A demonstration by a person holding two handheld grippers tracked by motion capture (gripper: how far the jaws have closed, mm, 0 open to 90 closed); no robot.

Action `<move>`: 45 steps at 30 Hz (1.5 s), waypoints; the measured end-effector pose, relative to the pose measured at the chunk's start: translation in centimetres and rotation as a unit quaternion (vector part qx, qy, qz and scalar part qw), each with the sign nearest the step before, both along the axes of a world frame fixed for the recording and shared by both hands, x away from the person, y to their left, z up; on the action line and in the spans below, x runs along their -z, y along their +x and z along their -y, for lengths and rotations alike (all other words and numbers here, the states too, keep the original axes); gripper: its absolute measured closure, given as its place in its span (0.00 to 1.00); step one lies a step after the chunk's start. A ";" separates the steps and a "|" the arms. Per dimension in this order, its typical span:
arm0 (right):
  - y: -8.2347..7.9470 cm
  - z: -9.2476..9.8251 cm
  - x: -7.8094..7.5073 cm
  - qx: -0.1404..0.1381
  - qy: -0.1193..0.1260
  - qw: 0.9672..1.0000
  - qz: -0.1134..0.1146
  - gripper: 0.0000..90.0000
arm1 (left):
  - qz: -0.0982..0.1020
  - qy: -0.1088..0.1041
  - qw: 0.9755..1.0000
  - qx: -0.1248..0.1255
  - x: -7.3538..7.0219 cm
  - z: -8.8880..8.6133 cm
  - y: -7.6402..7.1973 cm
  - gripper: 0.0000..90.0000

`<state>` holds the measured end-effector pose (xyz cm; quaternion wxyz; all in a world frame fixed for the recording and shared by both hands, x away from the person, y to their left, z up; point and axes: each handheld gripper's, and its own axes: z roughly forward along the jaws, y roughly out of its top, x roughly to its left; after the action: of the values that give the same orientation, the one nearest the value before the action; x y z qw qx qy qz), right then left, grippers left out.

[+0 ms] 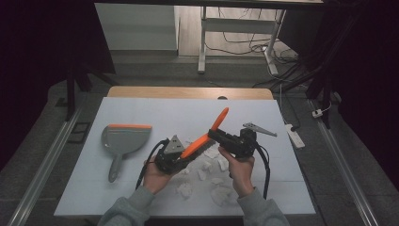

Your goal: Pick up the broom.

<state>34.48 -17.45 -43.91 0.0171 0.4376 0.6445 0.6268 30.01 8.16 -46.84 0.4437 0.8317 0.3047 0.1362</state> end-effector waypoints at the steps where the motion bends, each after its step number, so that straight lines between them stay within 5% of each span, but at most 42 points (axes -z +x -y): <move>1: -0.1 0.2 -0.3 -0.001 -0.004 1.000 0.010 0.62 | 0.000 0.000 1.000 0.000 0.0 0.0 0.0 0.87; 4: -0.3 0.6 -0.8 -0.012 -0.012 0.999 0.027 0.57 | -0.008 0.005 1.000 0.002 -0.1 -1.3 0.2 0.87; 6: -0.4 1.2 -1.6 -0.030 -0.051 0.997 0.050 0.53 | -0.006 0.010 1.000 0.002 -0.2 -1.9 0.1 0.87; 7: -0.4 1.2 -1.6 -0.030 -0.051 0.997 0.050 0.53 | -0.006 0.012 1.000 0.003 -0.3 -2.2 0.1 0.87; 8: -0.5 1.6 -2.0 -0.042 -0.080 0.994 0.064 0.52 | -0.005 0.015 1.000 0.003 -0.4 -2.4 0.1 0.87; 11: -0.5 1.9 -2.2 -0.055 -0.104 0.991 0.065 0.49 | -0.004 0.028 1.000 0.013 -0.6 -2.8 0.1 0.87; 13: -0.5 2.3 -2.3 -0.077 -0.141 0.985 0.069 0.48 | -0.014 0.033 0.999 0.023 -0.6 -3.0 0.2 0.87; 18: -0.7 2.6 -2.2 -0.100 -0.155 0.980 0.079 0.47 | -0.027 0.053 0.997 0.039 -0.9 -3.2 0.1 0.87; 21: -0.9 2.3 -2.4 -0.119 -0.191 0.970 0.093 0.45 | -0.030 0.061 0.996 0.050 -1.2 -3.0 -0.1 0.87; 22: -1.1 2.1 -2.5 -0.130 -0.213 0.963 0.099 0.43 | -0.031 0.066 0.996 0.057 -1.3 -3.0 -0.1 0.87; 24: -1.2 2.1 -2.6 -0.134 -0.221 0.961 0.100 0.42 | -0.036 0.071 0.995 0.064 -1.3 -2.7 -0.1 0.87; 29: -1.6 1.7 -3.2 -0.154 -0.257 0.947 0.117 0.37 | -0.043 0.107 0.990 0.084 -1.6 -1.6 0.1 0.87; 34: -1.9 1.8 -4.0 -0.160 -0.275 0.938 0.136 0.35 | -0.043 0.126 0.986 0.101 -2.1 -0.6 0.6 0.87; 38: -2.2 1.6 -4.3 -0.161 -0.298 0.929 0.150 0.34 | -0.046 0.151 0.980 0.118 -2.3 0.3 0.9 0.87; 39: -2.3 1.6 -4.3 -0.168 -0.303 0.926 0.152 0.34 | -0.046 0.156 0.979 0.123 -2.3 0.6 0.9 0.87; 41: -2.2 1.2 -4.1 -0.187 -0.329 0.913 0.150 0.34 | -0.045 0.164 0.976 0.134 -2.5 1.1 0.9 0.87; 42: -2.2 1.2 -4.1 -0.187 -0.329 0.913 0.150 0.34 | -0.043 0.168 0.975 0.137 -2.6 1.4 1.0 0.87; 45: -2.2 0.5 -3.6 -0.206 -0.357 0.899 0.148 0.35 | -0.037 0.180 0.971 0.152 -2.9 2.2 1.0 0.87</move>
<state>32.30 -17.94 -40.32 0.1383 0.1618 0.8906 0.4018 31.01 5.95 -43.92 0.2910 0.9387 0.1618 0.0892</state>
